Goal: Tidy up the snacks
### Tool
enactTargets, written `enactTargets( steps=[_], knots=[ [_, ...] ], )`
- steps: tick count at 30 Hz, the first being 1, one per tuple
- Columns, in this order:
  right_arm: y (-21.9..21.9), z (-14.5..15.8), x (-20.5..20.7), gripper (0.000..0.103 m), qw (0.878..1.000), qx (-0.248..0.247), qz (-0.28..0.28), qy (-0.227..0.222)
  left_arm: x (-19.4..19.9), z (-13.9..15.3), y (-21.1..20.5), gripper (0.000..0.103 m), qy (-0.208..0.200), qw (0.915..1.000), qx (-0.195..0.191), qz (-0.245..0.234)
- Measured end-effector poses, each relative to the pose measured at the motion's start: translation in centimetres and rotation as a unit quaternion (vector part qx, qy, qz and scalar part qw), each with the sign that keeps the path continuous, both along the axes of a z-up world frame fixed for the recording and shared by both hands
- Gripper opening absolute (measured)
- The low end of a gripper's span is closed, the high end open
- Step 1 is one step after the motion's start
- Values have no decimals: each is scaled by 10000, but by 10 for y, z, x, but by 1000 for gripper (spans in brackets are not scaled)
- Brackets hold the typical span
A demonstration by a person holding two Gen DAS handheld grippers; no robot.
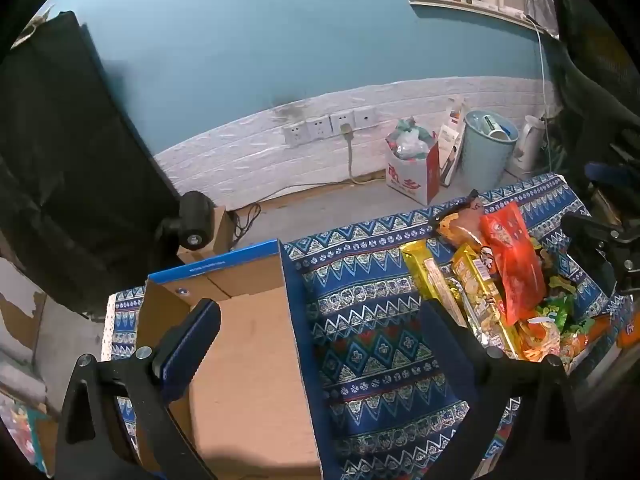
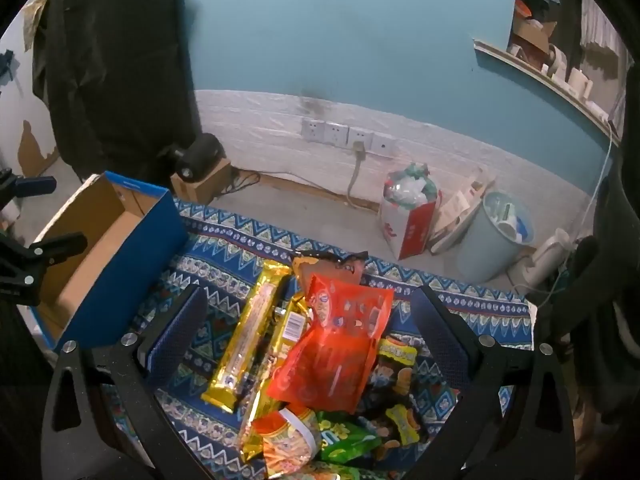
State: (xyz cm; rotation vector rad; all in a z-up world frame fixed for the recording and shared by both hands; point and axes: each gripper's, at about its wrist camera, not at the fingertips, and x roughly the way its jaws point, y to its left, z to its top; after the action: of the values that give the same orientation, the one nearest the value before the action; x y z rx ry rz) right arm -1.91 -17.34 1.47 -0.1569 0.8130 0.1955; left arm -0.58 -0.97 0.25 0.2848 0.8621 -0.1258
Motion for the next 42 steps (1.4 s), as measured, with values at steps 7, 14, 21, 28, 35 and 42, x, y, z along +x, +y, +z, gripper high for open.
enactTargets(
  steps=[7, 14, 21, 28, 35, 42],
  knots=[
    [1, -1, 1, 100, 10000, -38, -1, 13, -1, -5, 6, 101, 38, 10000, -78, -15],
    [0, -1, 1, 100, 10000, 1, -27, 29, -1, -7, 4, 101, 75, 10000, -49, -43],
    [0, -2, 2, 100, 10000, -9, -12, 63, -1, -7, 6, 101, 89, 9999, -74, -49],
    [1, -4, 1, 100, 10000, -10, -6, 64, -1, -8, 6, 101, 106, 9999, -82, -61],
    [3, -6, 0, 100, 10000, -21, 7, 84, -1, -8, 7, 101, 110, 9999, -84, -62],
    [2, -6, 1, 100, 9999, -50, 2, 128, -2, -8, 6, 101, 117, 9999, -73, -77]
  ],
)
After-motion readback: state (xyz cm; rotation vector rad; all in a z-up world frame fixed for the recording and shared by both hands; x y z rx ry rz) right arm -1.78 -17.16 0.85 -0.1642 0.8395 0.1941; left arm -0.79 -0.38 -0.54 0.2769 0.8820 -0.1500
